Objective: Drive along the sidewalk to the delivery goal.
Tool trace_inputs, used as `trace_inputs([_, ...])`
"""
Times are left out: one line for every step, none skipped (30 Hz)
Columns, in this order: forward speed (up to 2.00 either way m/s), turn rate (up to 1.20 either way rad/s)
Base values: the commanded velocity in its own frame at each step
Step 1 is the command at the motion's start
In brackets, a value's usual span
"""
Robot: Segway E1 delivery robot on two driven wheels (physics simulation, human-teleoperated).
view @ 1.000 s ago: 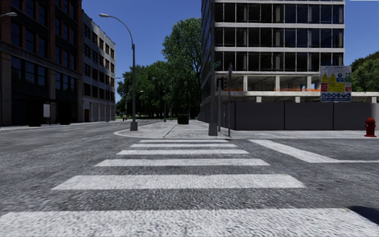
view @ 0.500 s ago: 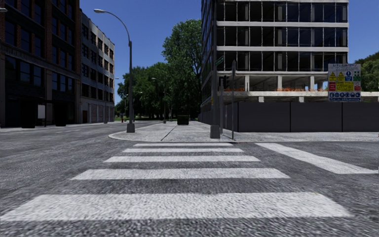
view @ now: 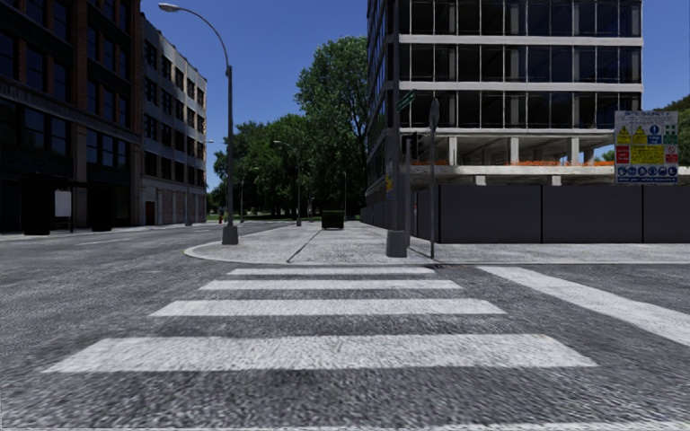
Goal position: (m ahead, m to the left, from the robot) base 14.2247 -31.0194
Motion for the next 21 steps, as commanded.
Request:
trace_inputs([2.0,0.0])
trace_inputs([2.0,0.0])
trace_inputs([2.0,0.0])
trace_inputs([2.0,0.0])
trace_inputs([2.0,0.0])
trace_inputs([2.0,0.0])
trace_inputs([2.0,0.0])
trace_inputs([2.0,0.0])
trace_inputs([2.0,0.0])
trace_inputs([2.0,0.0])
trace_inputs([2.0,0.0])
trace_inputs([2.0,0.0])
trace_inputs([2.0,0.0])
trace_inputs([2.0,0.0])
trace_inputs([2.0,0.0])
trace_inputs([2.0,0.0])
trace_inputs([2.0,0.0])
trace_inputs([2.0,0.0])
trace_inputs([2.0,0.0])
trace_inputs([2.0,0.0])
trace_inputs([2.0,0.0])
